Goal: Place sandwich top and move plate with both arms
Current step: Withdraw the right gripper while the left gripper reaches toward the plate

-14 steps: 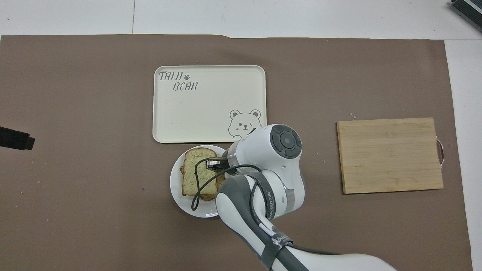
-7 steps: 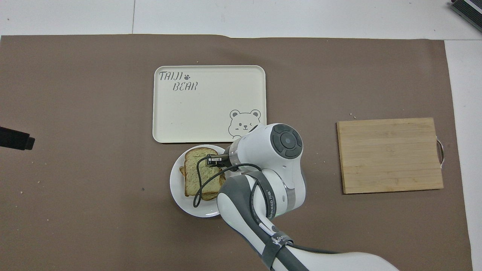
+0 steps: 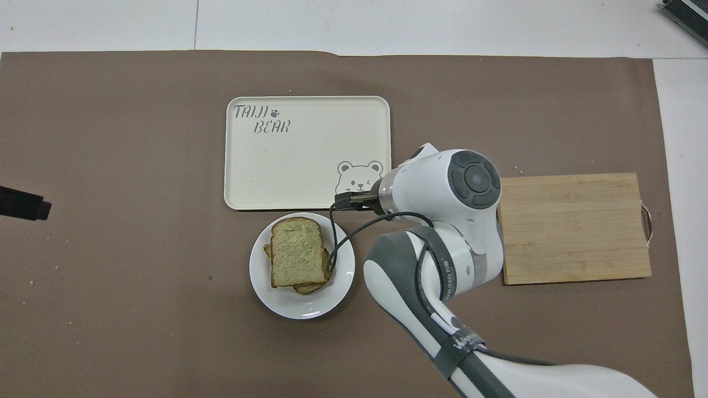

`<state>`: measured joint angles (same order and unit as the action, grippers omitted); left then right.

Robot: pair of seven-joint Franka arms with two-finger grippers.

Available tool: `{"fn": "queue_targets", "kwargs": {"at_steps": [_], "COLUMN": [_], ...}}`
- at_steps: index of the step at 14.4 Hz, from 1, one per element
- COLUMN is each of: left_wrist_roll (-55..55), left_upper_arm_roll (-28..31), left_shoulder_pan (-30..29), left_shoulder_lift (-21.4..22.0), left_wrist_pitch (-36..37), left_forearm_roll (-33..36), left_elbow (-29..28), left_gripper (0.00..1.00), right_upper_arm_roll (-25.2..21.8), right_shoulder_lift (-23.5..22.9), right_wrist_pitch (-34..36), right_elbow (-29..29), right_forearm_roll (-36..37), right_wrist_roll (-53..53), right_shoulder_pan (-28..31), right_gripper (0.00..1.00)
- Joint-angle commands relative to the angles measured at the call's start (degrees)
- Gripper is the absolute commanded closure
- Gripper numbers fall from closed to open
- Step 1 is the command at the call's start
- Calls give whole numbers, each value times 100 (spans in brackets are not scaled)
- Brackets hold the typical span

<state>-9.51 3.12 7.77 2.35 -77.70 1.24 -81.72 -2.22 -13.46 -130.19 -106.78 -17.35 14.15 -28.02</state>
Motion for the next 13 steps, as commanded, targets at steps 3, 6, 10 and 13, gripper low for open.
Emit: {"fn": "queue_targets", "kwargs": {"at_steps": [3, 6, 10, 13], "left_wrist_roll": [72, 220, 204, 195], "left_upper_arm_roll": [-31, -13, -22, -22], "left_shoulder_pan": [-57, -161, -329, -329], "left_shoulder_lift": [55, 239, 696, 819], "left_wrist_pitch": [96, -35, -790, -1465], "left_forearm_roll": [25, -316, -1211, -1906], "left_elbow": [-10, -369, -1580, -2529], "left_gripper": [0, 0, 0, 0], "right_upper_arm_roll": [46, 55, 46, 46], "right_shoulder_lift": [475, 537, 826, 1125], "right_wrist_pitch": [651, 1388, 1759, 2040], "right_elbow": [-53, 419, 606, 606], "right_forearm_roll": [951, 1540, 1638, 1638], "right_wrist_roll": [-114, -132, -132, -132], "right_shoulder_pan": [709, 1061, 1500, 1887], "right_gripper": [0, 0, 0, 0]}}
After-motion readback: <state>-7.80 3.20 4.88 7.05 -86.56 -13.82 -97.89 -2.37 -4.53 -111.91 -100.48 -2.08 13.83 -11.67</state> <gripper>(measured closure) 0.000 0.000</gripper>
